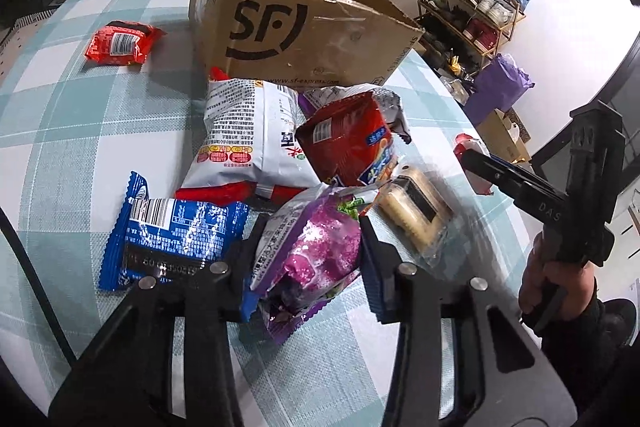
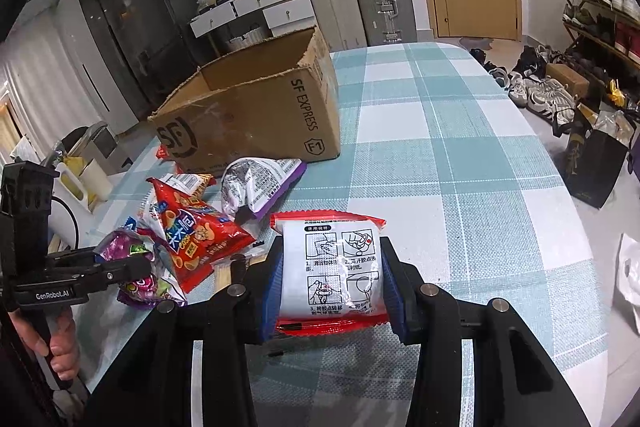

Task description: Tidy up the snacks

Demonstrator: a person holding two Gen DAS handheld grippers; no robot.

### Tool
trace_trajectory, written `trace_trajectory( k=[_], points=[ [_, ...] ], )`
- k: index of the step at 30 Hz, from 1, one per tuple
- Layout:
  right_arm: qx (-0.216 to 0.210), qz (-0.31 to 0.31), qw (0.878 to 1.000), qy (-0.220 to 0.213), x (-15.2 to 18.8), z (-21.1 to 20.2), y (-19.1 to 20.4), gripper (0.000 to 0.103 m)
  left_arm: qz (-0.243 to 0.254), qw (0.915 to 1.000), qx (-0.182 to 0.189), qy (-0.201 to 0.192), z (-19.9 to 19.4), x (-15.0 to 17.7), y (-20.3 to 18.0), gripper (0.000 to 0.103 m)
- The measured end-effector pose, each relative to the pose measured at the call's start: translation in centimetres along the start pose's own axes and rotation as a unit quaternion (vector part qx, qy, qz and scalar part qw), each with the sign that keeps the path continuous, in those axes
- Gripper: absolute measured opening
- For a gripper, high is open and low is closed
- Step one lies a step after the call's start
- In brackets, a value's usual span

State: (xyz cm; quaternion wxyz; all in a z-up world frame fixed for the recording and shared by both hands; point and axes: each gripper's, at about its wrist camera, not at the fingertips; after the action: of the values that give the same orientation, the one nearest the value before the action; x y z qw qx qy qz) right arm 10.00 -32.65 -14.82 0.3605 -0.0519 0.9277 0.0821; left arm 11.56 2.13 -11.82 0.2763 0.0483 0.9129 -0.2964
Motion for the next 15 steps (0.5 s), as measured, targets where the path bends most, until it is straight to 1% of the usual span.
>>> trace_trajectory(
  k=[8,15],
  points=[
    [-0.010,-0.002,1.000,-0.011,-0.4,-1.3,0.6,0.044,0.005,0.9997,0.004,-0.022,-2.3,-0.4,-0.6,0.038],
    [-0.026,-0.019,0.999,-0.026,-2.0,-2.3,2.0,0.044,0.009,0.9988,0.007,-0.047,-4.6,-1.6,-1.2,0.038]
  ],
)
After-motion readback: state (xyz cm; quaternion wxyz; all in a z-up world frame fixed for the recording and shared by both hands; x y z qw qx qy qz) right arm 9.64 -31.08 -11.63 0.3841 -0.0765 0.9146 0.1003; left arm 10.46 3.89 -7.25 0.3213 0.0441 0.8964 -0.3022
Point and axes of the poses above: each gripper's, at about its wrist camera, not at the fingertips, and z roughly the way its jaws point, y to its left, x to its underside, and after that the axes turned 11 degrees about x, right-handed
